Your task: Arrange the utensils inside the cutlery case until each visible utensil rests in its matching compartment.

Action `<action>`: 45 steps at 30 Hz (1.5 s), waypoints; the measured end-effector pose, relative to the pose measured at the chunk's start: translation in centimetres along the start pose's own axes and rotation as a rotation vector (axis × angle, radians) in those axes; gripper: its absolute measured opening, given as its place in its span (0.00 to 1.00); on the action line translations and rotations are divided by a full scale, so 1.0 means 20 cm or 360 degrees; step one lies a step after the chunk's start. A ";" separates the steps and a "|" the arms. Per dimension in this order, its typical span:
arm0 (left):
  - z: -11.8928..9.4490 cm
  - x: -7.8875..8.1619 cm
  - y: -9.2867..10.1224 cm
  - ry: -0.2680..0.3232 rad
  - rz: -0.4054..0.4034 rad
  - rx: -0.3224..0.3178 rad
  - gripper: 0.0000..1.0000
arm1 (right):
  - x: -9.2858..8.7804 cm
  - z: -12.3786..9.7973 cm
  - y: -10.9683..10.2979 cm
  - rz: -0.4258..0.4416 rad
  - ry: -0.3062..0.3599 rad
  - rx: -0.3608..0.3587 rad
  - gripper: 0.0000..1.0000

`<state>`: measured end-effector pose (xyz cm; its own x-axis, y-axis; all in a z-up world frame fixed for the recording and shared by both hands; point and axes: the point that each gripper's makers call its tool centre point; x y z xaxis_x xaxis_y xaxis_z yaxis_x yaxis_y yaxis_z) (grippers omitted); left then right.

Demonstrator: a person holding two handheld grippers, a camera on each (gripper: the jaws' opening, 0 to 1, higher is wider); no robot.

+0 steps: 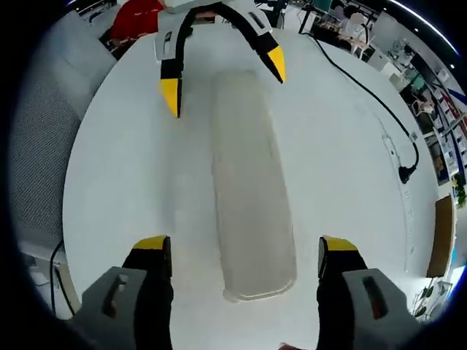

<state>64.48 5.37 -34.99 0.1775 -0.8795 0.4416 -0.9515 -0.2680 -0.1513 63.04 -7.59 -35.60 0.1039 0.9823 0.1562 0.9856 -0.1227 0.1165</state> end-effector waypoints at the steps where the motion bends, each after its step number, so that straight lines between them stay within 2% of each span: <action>1: 0.00 0.00 0.01 -0.0011 -0.0029 -0.0022 0.75 | 0.00 0.01 0.01 -0.0022 -0.0008 -0.0014 0.68; 4: 0.01 0.01 0.01 -0.0015 -0.0036 -0.0050 0.61 | 0.01 0.01 0.02 0.0017 -0.0003 0.0023 0.67; 5: 0.01 0.01 0.00 -0.0017 -0.0042 -0.0053 0.57 | 0.00 0.01 -0.02 0.0026 -0.0013 0.0082 0.63; 7: 0.01 0.01 0.01 -0.0059 -0.0055 -0.0086 0.48 | 0.00 0.01 -0.06 0.0032 -0.0019 0.0129 0.55; 11: 0.00 -0.01 0.04 -0.0081 0.0009 -0.0122 0.49 | 0.00 0.00 -0.08 0.0116 0.0000 0.0161 0.41; 12: 0.00 -0.01 0.05 -0.0081 0.0006 -0.0115 0.48 | 0.01 -0.01 -0.09 0.0066 0.0021 0.0137 0.41; 17: -0.02 -0.03 0.10 -0.0085 -0.0001 -0.0113 0.48 | 0.01 0.00 -0.14 0.0087 0.0015 0.0142 0.41; 24: -0.06 -0.10 0.16 -0.0132 -0.0022 -0.0124 0.47 | 0.06 0.01 -0.21 0.0017 -0.0138 0.0176 0.40; 29: -0.11 -0.17 0.25 -0.0184 -0.0027 -0.0132 0.46 | 0.09 0.01 -0.28 -0.0040 -0.0172 0.0184 0.40; 35: -0.17 -0.27 0.37 -0.0225 -0.0048 -0.0139 0.46 | 0.15 0.00 -0.43 -0.0098 -0.0198 0.0186 0.40; 45: -0.27 -0.42 0.57 -0.0285 -0.0093 -0.0157 0.46 | 0.24 -0.01 -0.66 -0.0134 -0.0164 0.0193 0.40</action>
<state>50.85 11.87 -35.64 0.2668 -0.9217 0.2817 -0.9566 -0.2888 -0.0389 50.50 -1.38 -36.22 0.0274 0.9984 0.0486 0.9996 -0.0277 0.0051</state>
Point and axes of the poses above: the point that each gripper's makers call its tool centre point, and the gripper's own axes: z roughly forward along the fingers, y roughly to its right, x roughly out of its top, and after that the axes turned 12 degrees about -y, right-handed
